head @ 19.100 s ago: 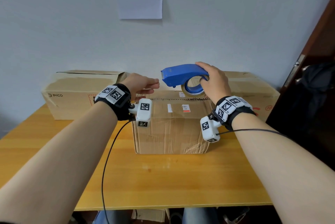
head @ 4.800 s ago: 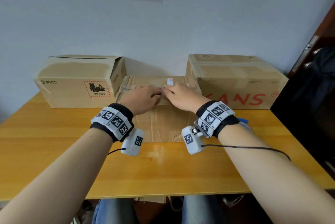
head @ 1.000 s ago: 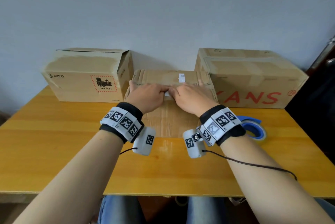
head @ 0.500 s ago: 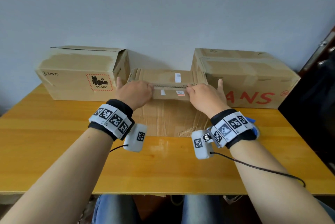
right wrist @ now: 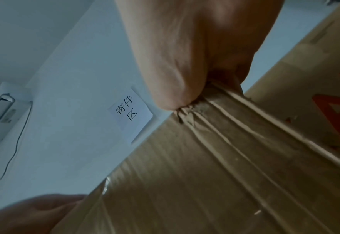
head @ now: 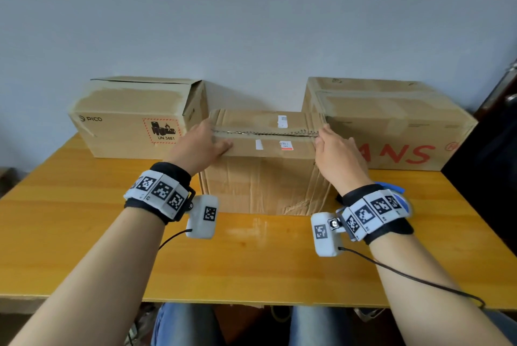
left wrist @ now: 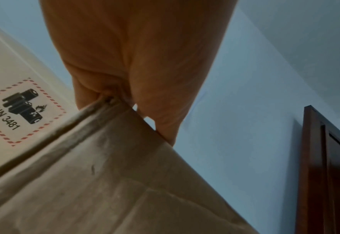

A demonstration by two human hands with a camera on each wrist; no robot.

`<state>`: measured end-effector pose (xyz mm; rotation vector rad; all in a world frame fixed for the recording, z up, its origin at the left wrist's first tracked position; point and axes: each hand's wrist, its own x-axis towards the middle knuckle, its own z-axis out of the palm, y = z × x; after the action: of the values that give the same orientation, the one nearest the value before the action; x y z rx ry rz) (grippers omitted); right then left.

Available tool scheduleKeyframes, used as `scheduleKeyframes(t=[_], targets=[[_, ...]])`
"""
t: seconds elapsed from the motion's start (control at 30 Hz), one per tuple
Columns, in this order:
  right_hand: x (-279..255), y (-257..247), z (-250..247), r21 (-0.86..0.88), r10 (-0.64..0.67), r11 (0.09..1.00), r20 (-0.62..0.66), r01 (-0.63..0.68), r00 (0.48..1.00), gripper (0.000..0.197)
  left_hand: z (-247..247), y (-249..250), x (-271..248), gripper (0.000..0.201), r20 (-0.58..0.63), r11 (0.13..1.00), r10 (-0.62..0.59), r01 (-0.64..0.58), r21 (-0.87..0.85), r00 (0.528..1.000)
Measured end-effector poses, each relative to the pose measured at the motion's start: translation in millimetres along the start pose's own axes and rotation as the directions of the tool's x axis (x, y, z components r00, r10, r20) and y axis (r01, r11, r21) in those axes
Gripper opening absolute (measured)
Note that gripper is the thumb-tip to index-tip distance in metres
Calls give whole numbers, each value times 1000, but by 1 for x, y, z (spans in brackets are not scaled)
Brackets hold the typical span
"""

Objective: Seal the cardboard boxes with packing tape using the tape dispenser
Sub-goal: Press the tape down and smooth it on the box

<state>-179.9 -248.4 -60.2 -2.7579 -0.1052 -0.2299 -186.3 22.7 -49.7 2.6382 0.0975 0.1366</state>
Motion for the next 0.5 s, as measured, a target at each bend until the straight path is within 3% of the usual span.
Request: scheduleKeyframes(t=[0.1,0.2,0.5], targets=[[1,-4,2,11,51,999,15,-52,999,44,0,-5,3,66,-43,997,16,-19,-73,999],[0,-4,-2,54,92,994,28,-93,995,42,2,-10,7,57,-46,994,-10,5,-108,999],[14,10,-11,134,134,981,78,-144,988,28,-2,-19,18,54,26,995,-93,94,-23,995]])
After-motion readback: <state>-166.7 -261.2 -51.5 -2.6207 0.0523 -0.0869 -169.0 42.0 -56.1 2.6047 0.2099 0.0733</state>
